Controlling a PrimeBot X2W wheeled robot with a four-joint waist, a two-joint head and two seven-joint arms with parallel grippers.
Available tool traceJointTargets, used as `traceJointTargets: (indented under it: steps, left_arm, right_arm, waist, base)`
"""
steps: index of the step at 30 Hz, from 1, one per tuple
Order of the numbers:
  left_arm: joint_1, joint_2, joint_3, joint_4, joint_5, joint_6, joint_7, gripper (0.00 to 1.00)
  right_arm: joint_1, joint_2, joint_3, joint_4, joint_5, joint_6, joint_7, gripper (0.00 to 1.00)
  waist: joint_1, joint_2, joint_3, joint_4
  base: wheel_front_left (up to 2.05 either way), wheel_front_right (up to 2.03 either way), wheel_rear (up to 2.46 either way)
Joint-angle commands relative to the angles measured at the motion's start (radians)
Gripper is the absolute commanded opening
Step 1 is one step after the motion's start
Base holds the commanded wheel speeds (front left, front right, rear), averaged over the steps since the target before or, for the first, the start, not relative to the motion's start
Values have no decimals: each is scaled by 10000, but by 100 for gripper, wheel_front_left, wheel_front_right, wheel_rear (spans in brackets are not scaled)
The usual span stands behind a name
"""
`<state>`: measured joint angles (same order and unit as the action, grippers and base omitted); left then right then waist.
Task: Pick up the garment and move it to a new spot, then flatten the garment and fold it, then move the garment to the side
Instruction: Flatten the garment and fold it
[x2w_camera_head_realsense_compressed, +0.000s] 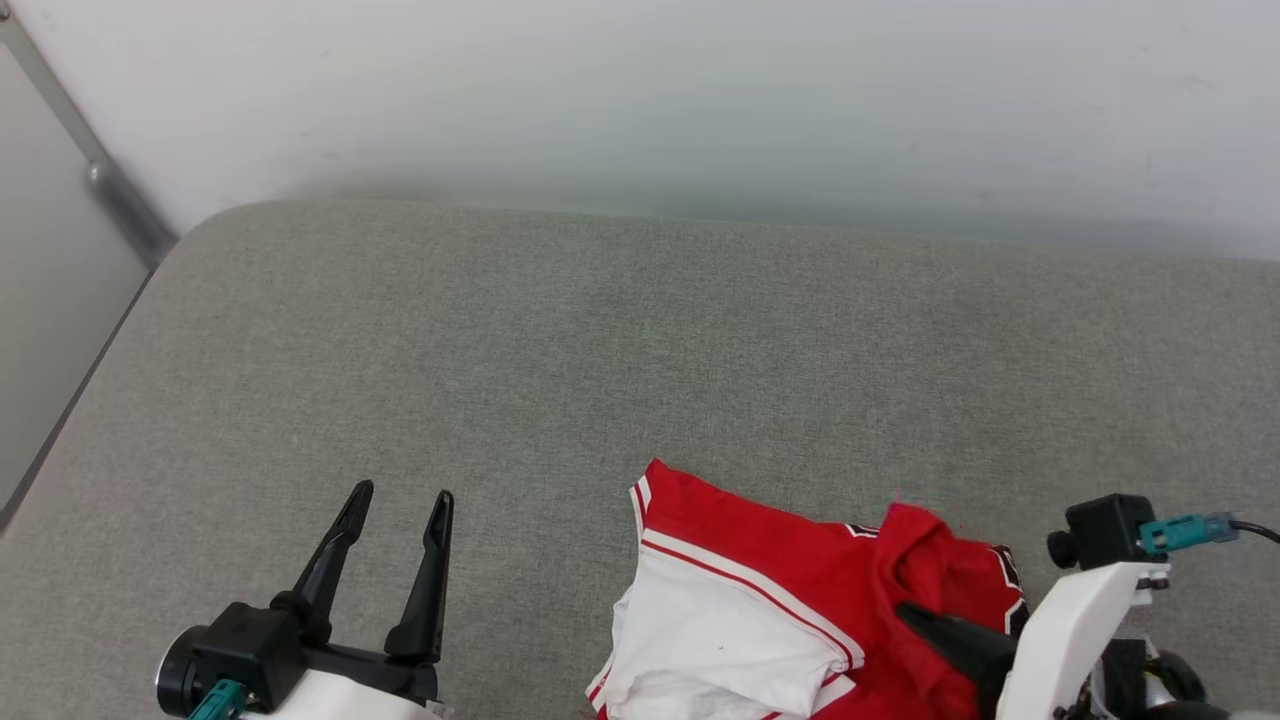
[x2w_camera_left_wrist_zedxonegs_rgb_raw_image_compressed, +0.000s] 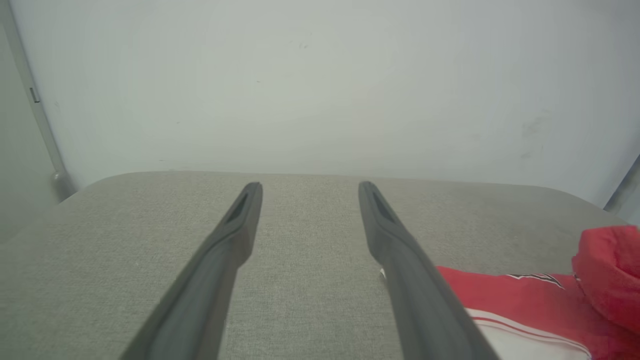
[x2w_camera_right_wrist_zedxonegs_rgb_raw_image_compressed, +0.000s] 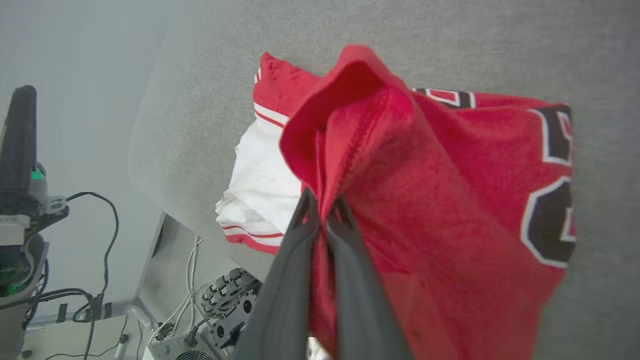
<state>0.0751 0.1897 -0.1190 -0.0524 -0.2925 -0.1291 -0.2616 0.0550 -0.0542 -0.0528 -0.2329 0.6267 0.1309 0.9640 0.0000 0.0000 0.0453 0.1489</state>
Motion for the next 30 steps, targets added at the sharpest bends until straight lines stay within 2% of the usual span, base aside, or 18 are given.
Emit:
traceJointTargets:
  steps: [1,10,22,23,24,30]
  left_arm:
    - [6,54,12,16,-14,-16,-45,100]
    - [-135,93,-44,67,-57,-16,-45,100]
    - [-227,46,-161,113,-95,-17,-44,100]
    - [-228,35,-156,122,-98,-17,-44,100]
    - [-230,29,-151,126,-101,-17,-44,100]
    - [-140,-5,-77,169,-90,-17,-44,100]
  right_arm:
    - [-203,56,241,256,500,-4,-301,0]
    - [-1119,52,1855,2068,1676,-4,-1746,0]
    - [-2451,46,3206,4665,2114,-4,-3423,0]
    - [-2559,46,3336,4834,2081,-4,-3542,46]
    - [-2638,56,3484,4942,2151,-3,-3621,100]
    - [-2824,42,4525,4954,2908,-4,-3926,100]
  waist:
    - [0,0,6,72]
    - [0,0,38,382]
    - [0,0,216,824]
    - [0,0,228,849]
    - [0,0,235,870]
    - [0,0,193,849]
  base:
    - [0,0,0]
    - [0,0,0]
    - [0,0,0]
    - [0,0,0]
    - [0,0,0]
    - [0,0,0]
